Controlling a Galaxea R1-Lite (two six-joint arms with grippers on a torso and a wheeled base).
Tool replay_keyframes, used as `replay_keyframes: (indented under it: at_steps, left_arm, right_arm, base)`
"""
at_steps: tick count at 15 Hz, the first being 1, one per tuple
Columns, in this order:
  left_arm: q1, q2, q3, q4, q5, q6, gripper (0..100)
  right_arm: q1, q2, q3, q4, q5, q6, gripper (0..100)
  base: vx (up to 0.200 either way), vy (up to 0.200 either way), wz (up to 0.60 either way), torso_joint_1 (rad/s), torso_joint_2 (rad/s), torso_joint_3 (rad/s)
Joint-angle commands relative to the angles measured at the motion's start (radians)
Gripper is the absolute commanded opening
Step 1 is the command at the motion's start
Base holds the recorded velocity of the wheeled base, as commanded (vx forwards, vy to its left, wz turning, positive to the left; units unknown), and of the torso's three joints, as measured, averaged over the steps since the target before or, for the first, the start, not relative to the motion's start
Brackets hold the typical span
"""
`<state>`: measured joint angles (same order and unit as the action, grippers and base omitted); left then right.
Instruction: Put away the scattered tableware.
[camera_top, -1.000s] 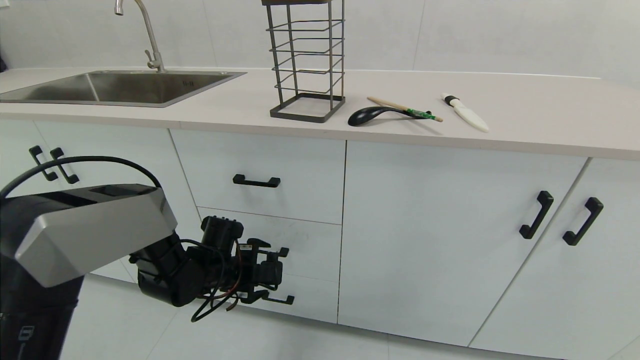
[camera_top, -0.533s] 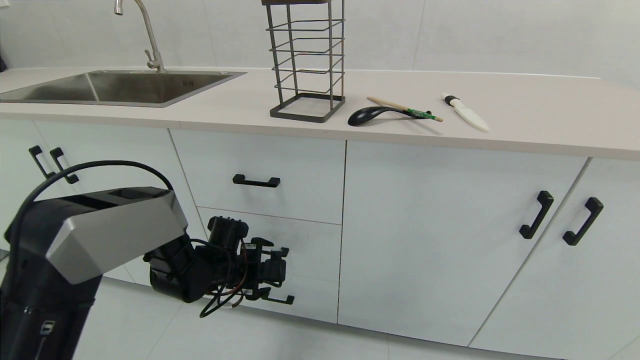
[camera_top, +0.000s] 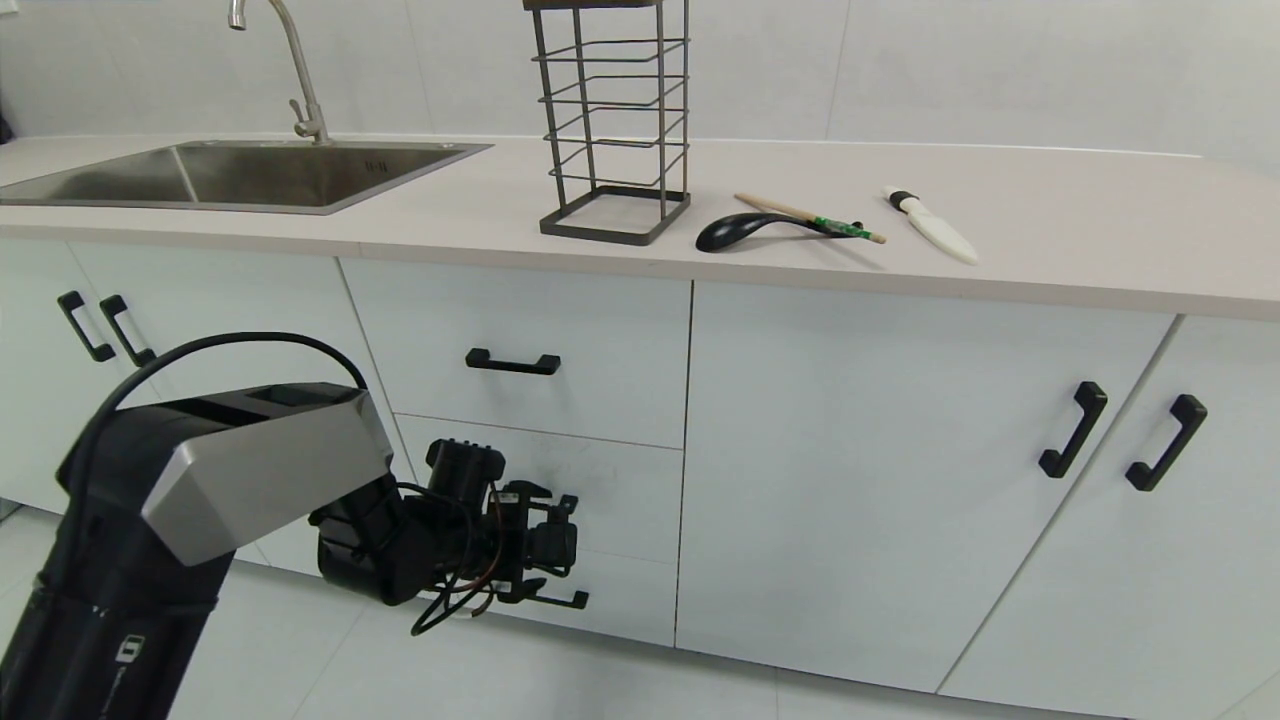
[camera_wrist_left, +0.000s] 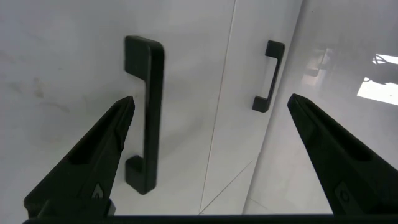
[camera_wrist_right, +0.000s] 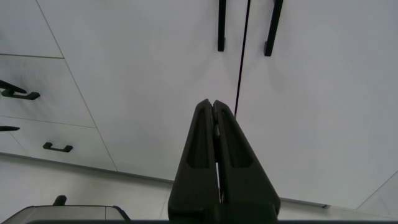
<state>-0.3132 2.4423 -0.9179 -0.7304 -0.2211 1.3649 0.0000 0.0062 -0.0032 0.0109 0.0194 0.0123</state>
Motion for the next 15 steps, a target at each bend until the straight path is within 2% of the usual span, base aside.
replay_keyframes:
  at_steps: [1,7,11,15]
  left_arm:
    - [0.000,0.015,0.002,0.000,0.000,0.000,100]
    - [0.000,0.010,0.065,0.003,0.006,-0.001,100]
    - [0.002,0.009,0.073,0.003,0.006,-0.001,100]
    - [-0.001,-0.057,0.140,0.002,0.023,-0.004,100]
  right_arm:
    - [0.000,0.001,0.000,0.000,0.001,0.000,0]
    - [0.000,0.001,0.000,0.000,0.001,0.000,0]
    - [0.000,0.001,0.000,0.000,0.001,0.000,0]
    - [0.000,0.001,0.000,0.000,0.001,0.000,0]
  base:
    - [0.000,0.000,0.00,0.000,0.00,0.000]
    - [0.000,0.000,0.00,0.000,0.00,0.000]
    - [0.000,0.000,0.00,0.000,0.00,0.000]
    - [0.000,0.000,0.00,0.000,0.00,0.000]
